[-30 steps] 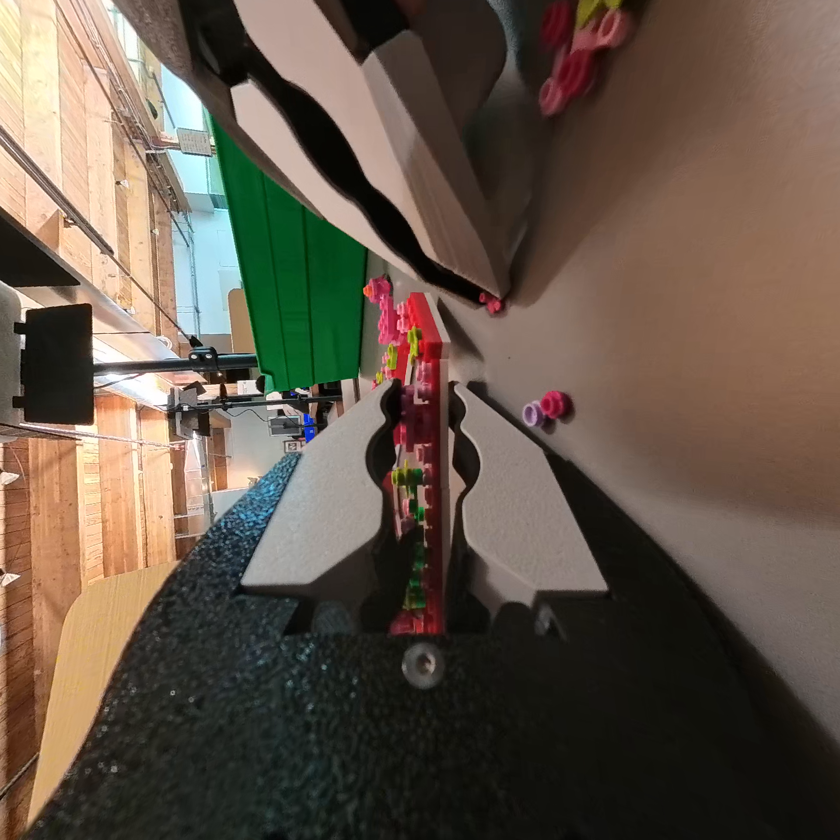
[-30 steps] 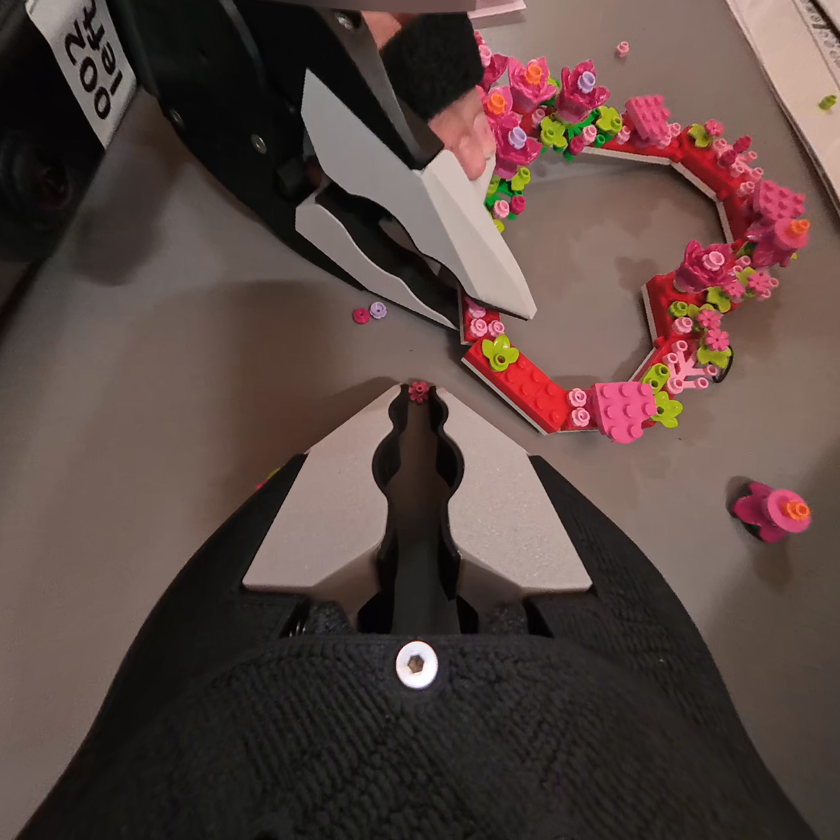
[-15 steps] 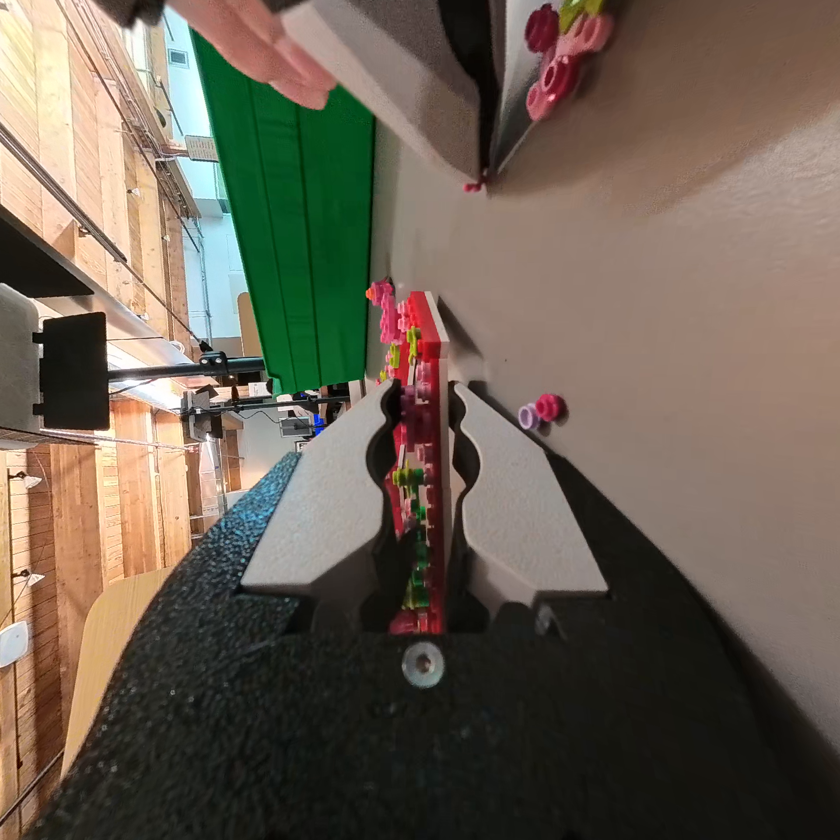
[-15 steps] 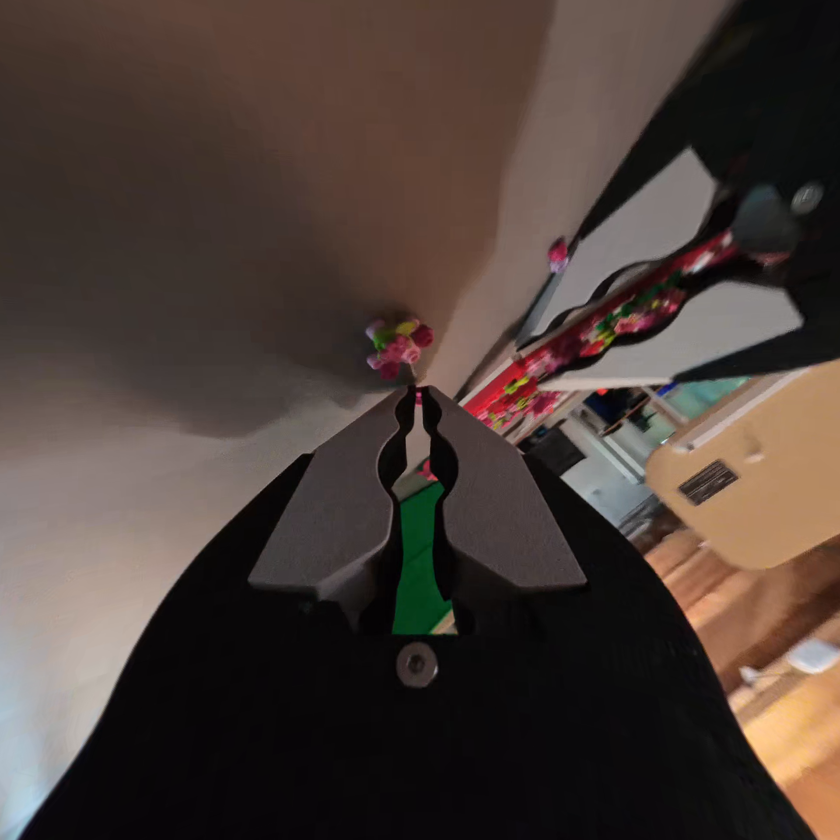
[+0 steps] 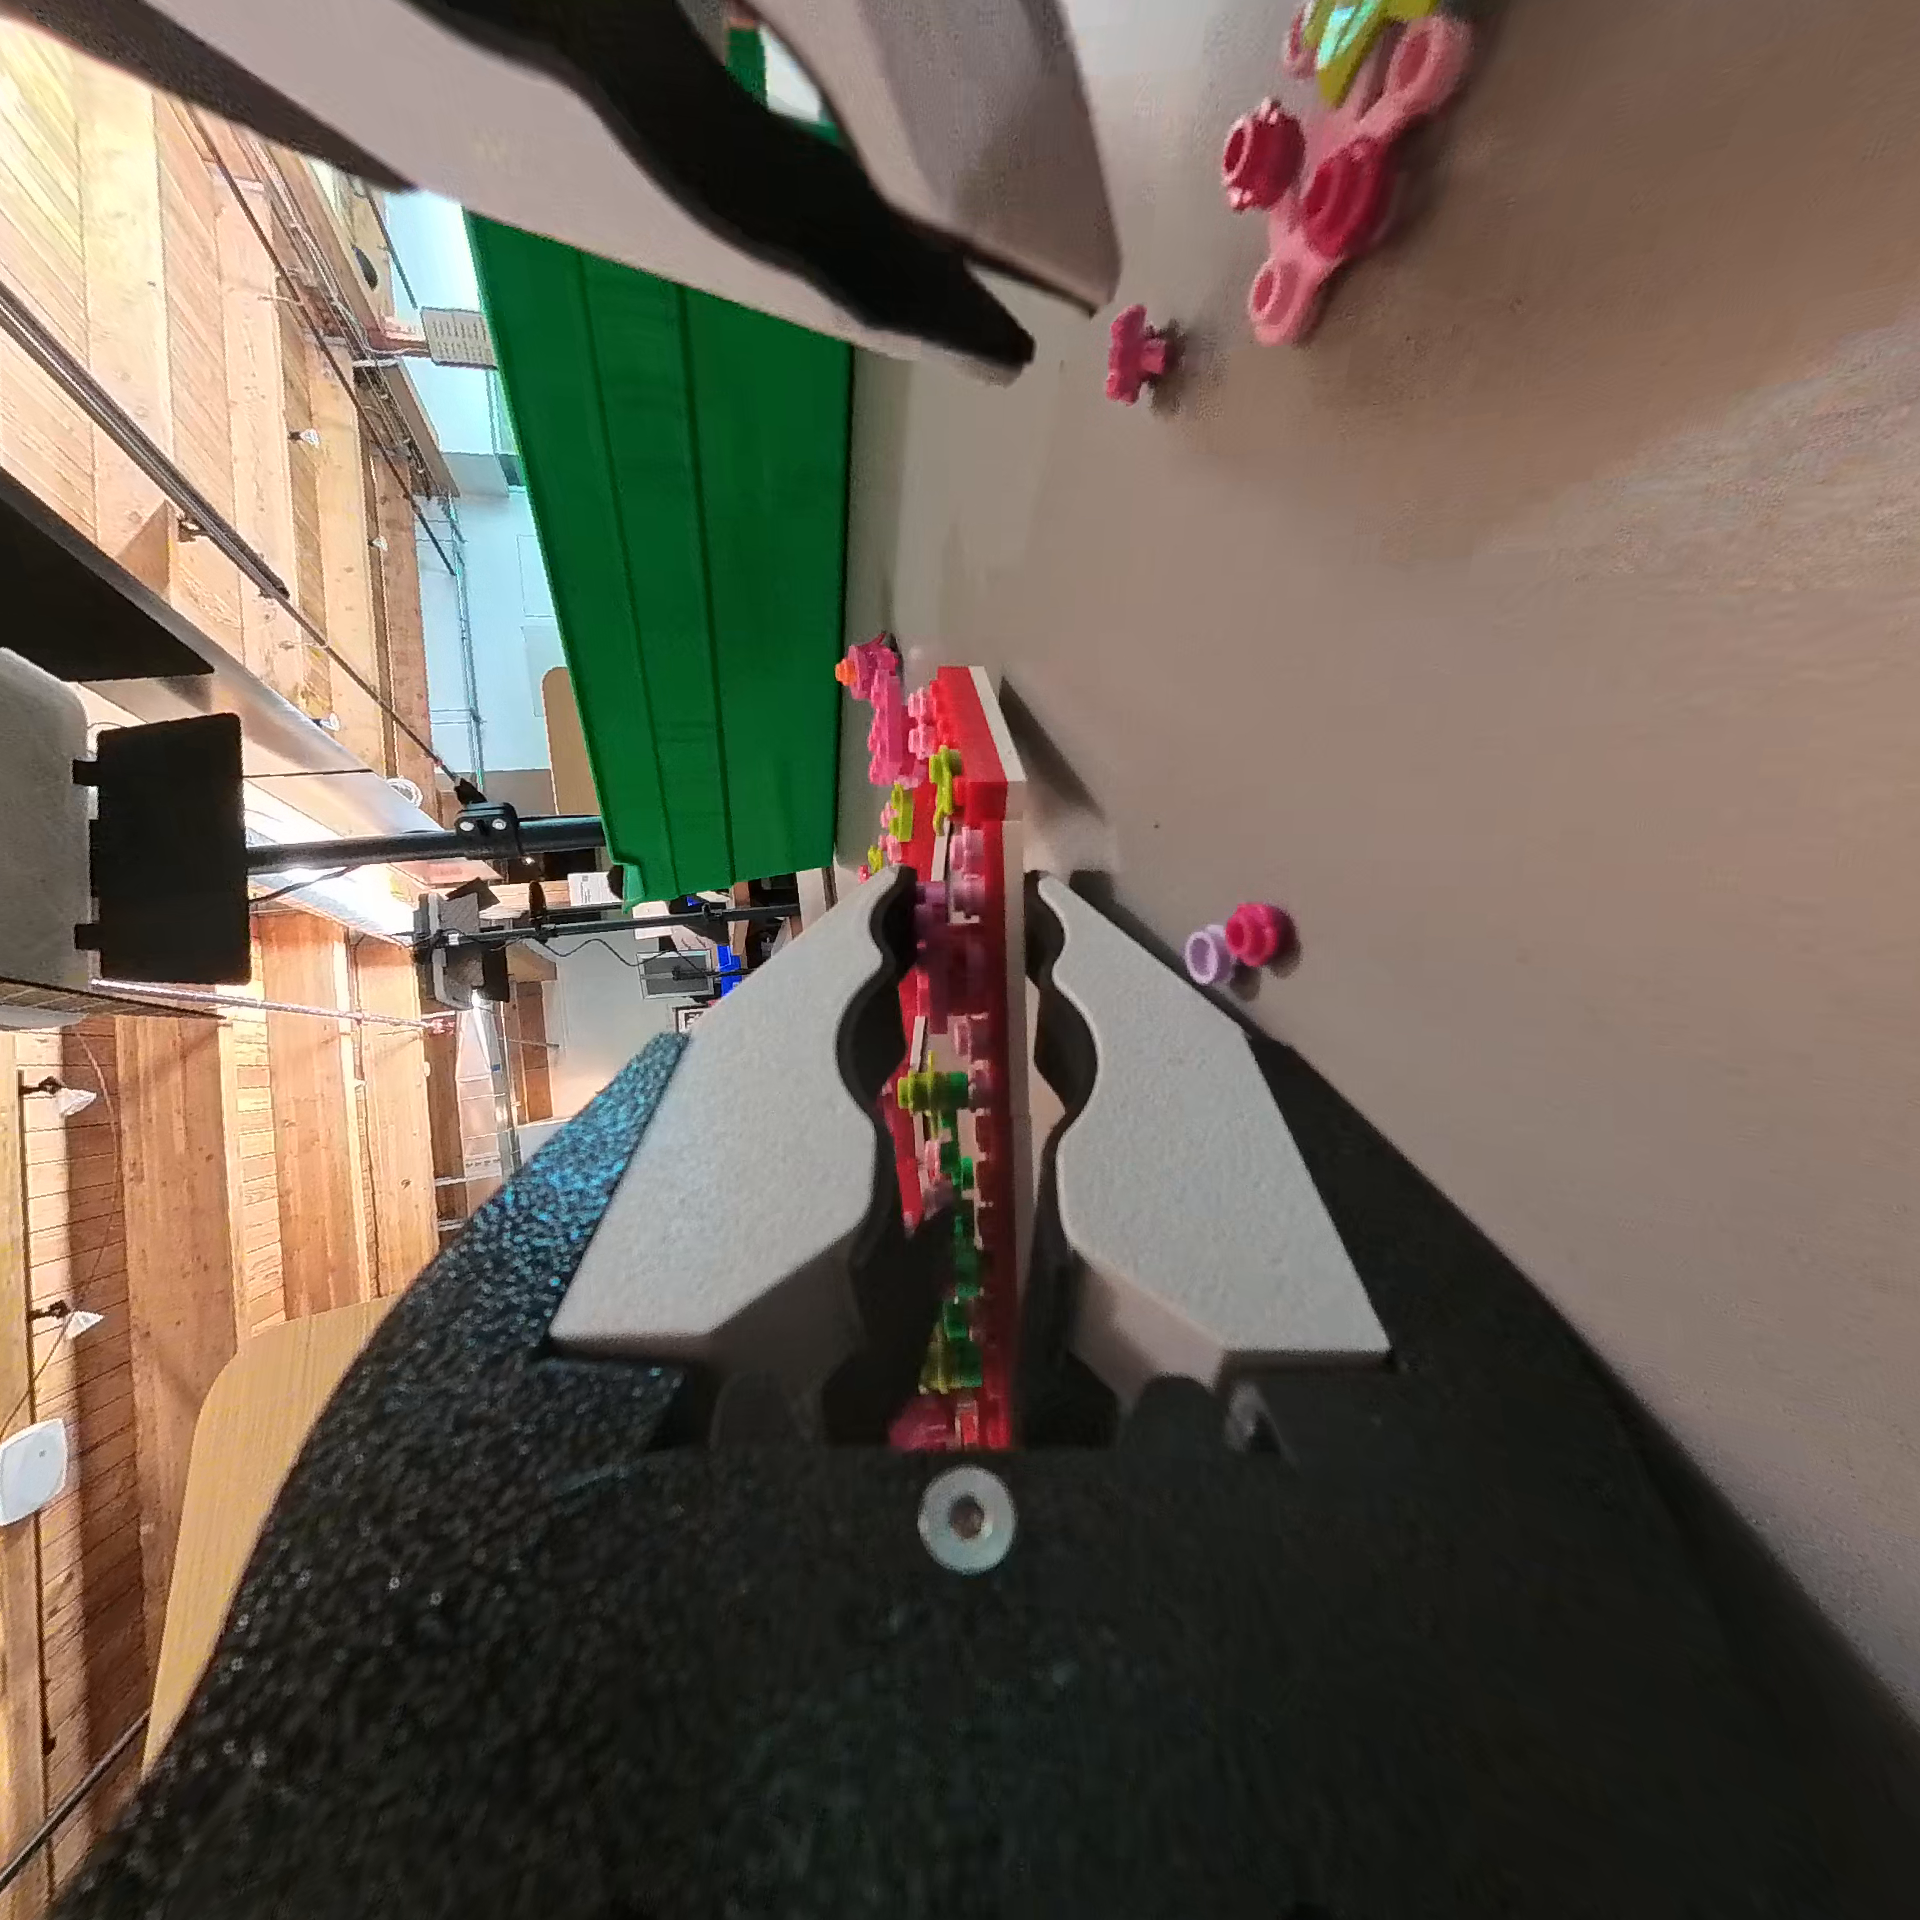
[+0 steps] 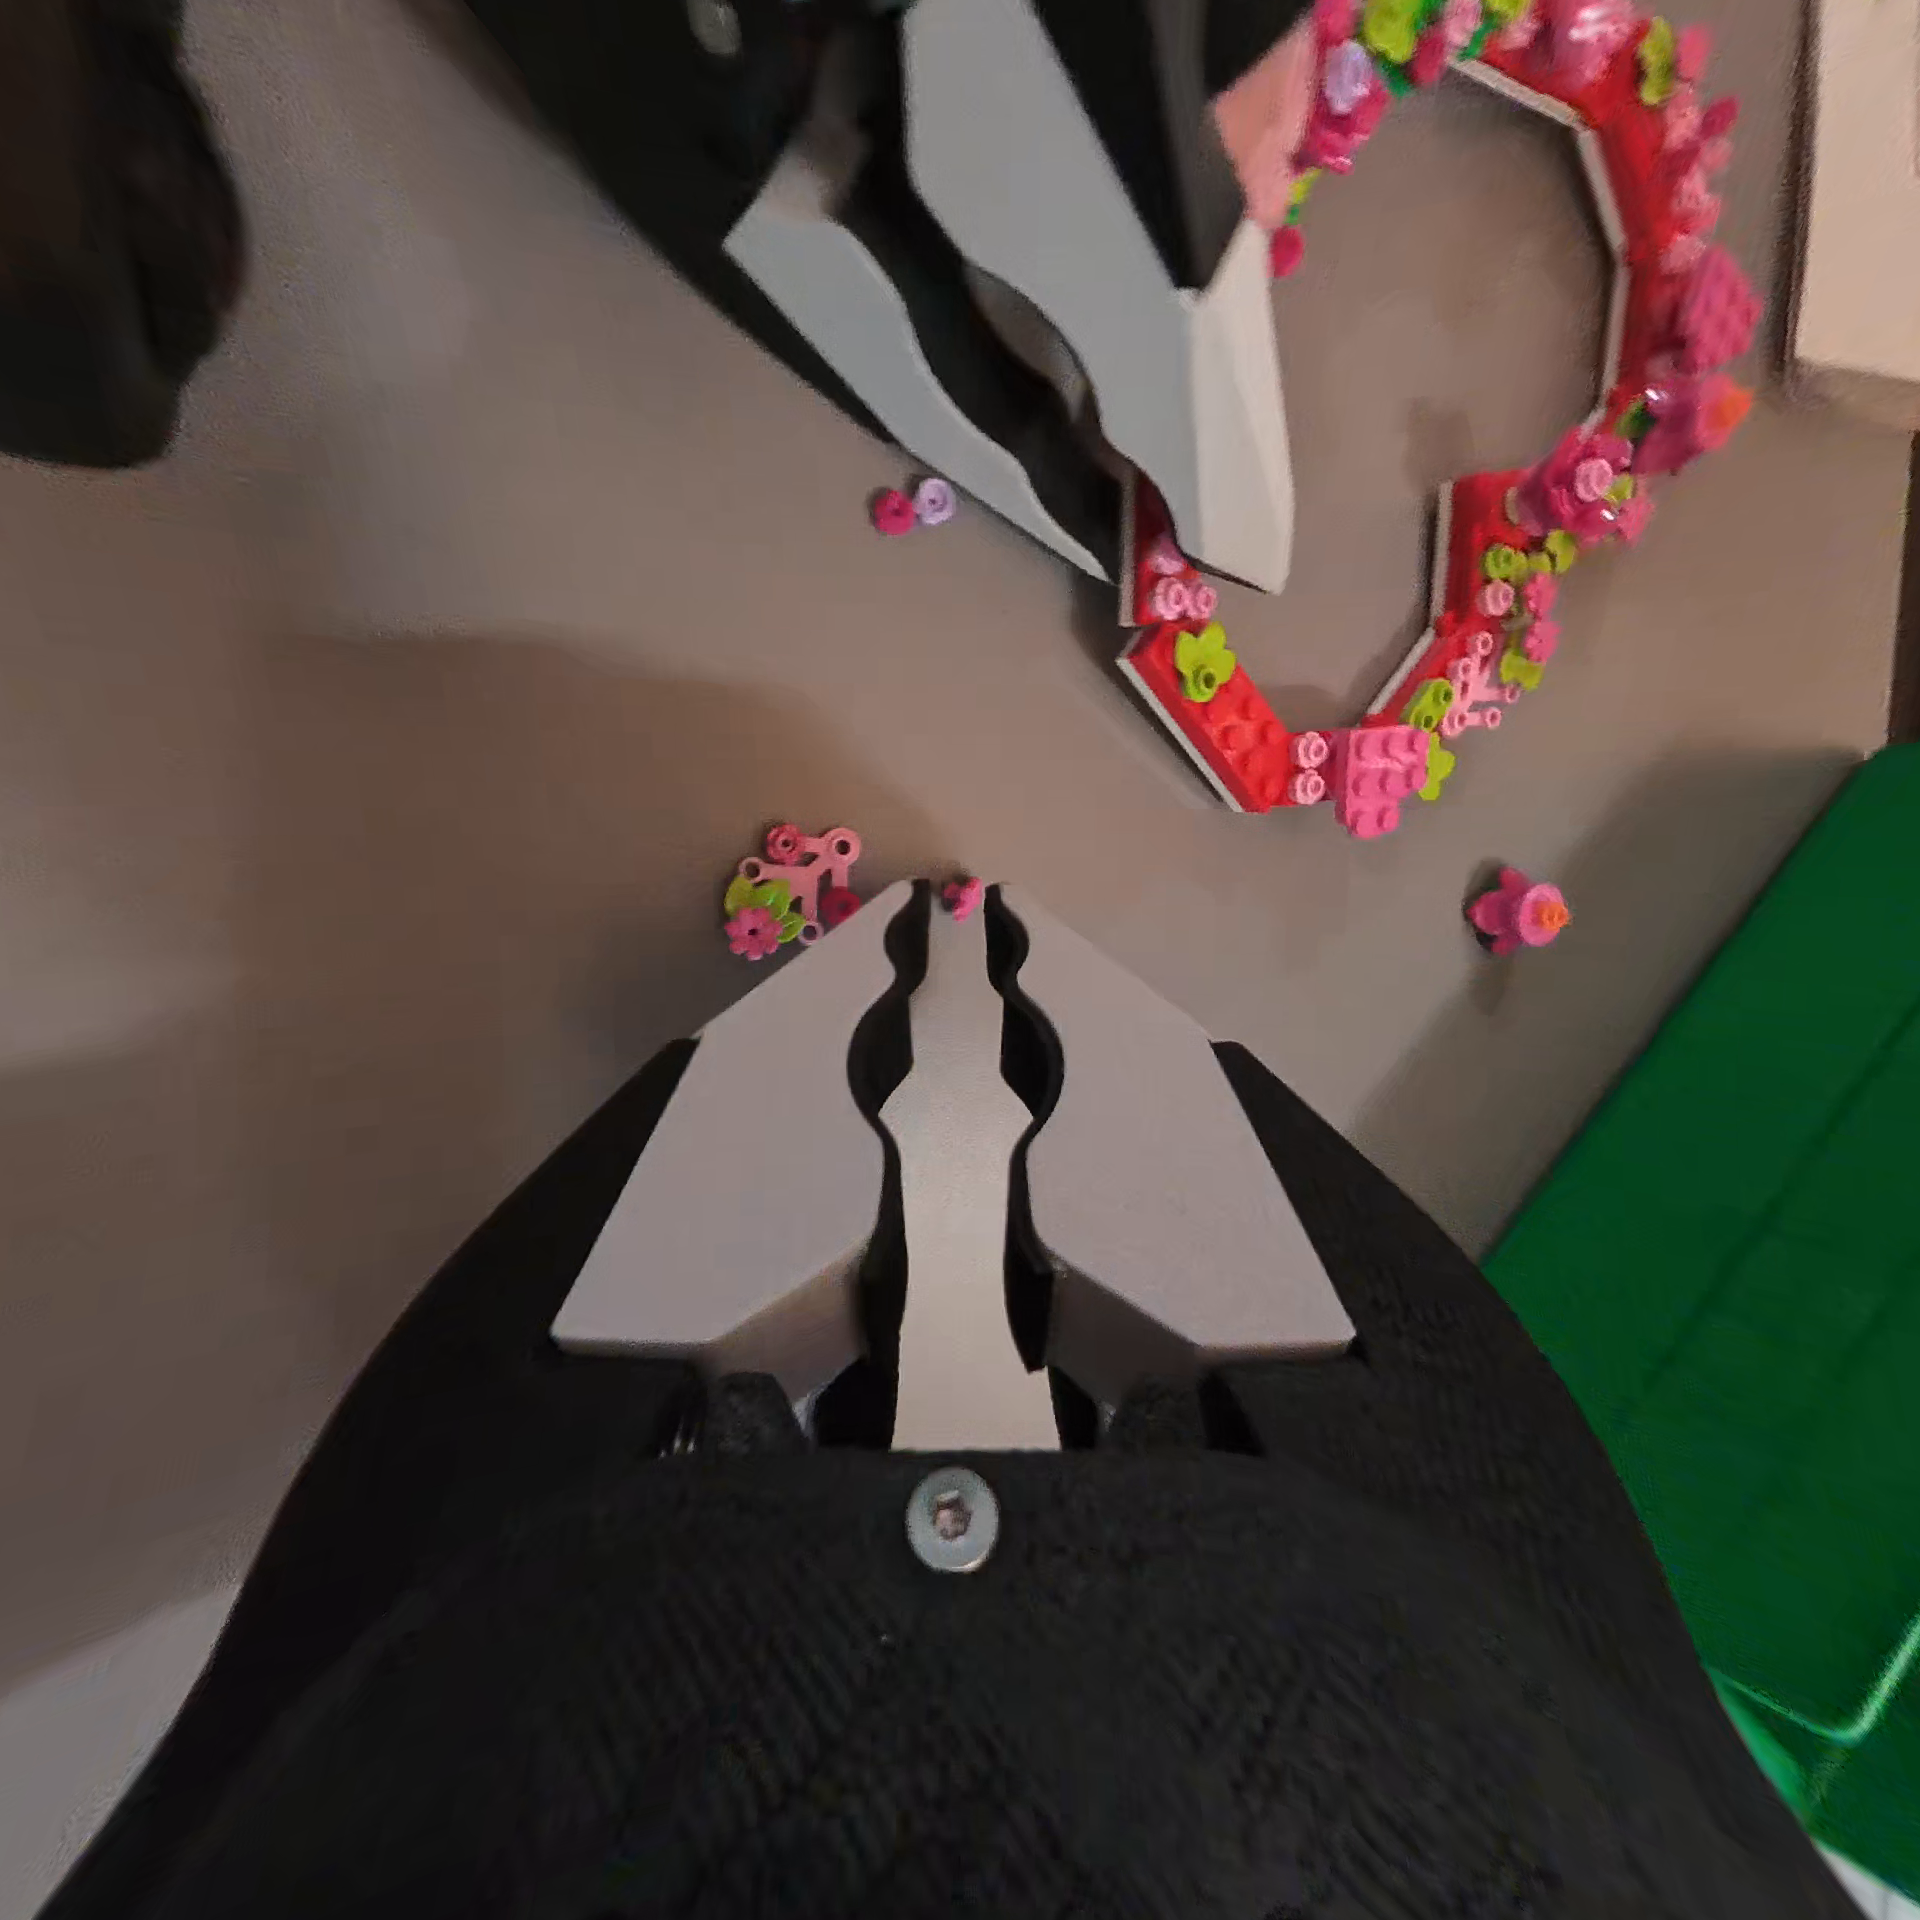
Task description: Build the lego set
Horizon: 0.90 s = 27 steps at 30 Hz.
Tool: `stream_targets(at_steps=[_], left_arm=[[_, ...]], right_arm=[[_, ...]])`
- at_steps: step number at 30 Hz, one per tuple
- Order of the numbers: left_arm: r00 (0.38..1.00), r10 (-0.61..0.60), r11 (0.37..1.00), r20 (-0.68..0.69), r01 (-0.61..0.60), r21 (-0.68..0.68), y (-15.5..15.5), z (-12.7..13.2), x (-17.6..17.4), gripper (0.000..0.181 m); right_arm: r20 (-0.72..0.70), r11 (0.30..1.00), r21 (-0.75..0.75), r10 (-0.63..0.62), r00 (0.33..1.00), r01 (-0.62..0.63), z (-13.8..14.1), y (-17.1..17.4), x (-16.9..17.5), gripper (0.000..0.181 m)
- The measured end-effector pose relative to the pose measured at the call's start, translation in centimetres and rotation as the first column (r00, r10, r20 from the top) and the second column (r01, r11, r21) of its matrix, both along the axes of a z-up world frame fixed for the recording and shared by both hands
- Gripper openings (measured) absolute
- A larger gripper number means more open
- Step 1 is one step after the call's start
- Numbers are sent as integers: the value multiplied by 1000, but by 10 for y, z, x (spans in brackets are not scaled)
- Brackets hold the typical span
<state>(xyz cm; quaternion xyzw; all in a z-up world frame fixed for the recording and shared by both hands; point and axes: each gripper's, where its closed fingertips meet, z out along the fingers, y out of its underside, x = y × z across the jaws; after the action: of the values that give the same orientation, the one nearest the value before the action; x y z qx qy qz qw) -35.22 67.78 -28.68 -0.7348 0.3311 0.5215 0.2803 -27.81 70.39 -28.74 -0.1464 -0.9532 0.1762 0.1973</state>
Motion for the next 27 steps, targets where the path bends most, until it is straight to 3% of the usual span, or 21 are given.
stream_targets(at_steps=[1,9,12,17,27], left_arm=[[1000,0,1000,0,0,0,0,0,0,17],[1000,0,1000,-1,0,-1,0,0,0,18],[1000,-3,1000,1,3,1,0,0,0,17],[1000,-9,1000,10,9,9,1,0,1,18],[1000,-10,1000,9,10,8,1,0,1,17]], right_arm=[[-1,1000,-3,-21,1000,21,-1,1,-2,7],[9,998,9,-56,998,55,-11,3,-5,0],[-117,999,-9,-47,992,46,3,0,-21,0],[-423,999,45,44,905,-28,28,-15,-48,0],[-512,979,193,161,844,-69,19,-16,-60,0]])
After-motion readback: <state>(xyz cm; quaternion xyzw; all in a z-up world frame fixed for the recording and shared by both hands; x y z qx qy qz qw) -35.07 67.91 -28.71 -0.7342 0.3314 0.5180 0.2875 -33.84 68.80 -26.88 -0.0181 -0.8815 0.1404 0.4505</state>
